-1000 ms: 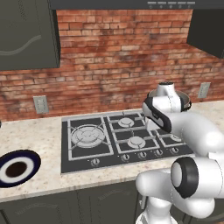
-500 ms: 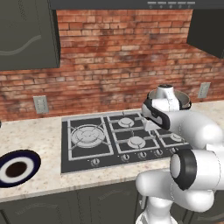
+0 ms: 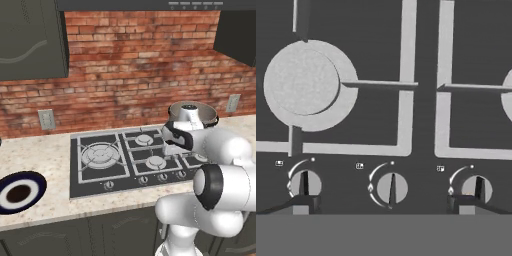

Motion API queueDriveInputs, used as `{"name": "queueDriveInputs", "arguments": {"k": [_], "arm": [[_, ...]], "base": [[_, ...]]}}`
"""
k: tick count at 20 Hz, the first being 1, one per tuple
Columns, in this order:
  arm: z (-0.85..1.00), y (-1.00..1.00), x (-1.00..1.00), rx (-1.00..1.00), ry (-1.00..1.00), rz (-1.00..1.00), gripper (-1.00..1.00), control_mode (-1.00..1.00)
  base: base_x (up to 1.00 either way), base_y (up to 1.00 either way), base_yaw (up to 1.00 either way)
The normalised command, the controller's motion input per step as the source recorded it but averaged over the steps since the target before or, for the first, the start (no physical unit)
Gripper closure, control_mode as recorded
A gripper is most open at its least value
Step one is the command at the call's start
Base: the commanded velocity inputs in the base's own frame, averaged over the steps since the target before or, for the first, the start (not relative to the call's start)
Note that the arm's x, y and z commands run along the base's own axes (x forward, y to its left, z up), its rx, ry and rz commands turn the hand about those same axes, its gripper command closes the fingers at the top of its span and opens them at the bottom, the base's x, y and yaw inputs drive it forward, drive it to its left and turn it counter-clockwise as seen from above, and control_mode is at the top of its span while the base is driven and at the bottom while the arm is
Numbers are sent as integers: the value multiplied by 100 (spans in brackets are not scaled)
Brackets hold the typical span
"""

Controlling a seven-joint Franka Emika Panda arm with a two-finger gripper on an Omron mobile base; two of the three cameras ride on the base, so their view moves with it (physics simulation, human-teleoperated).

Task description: Retrieve the frozen meat and place it in the pot on a burner. Then turn the burner on.

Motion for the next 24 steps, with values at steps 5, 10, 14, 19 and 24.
{"name": "queueDriveInputs", "arguments": {"k": [5, 10, 14, 19, 24], "arm": [[-26, 0, 0, 0, 0, -3, -100, -100], [-15, 0, -10, 0, 0, 0, -100, -100], [-1, 0, -11, 0, 0, 0, -100, -100], [0, -11, -2, 0, 1, -1, -100, -100], [-15, -8, 0, -7, 0, 0, -100, -100]], "base": [[0, 0, 0], [0, 0, 0], [0, 0, 0], [0, 0, 0], [0, 0, 0]]}}
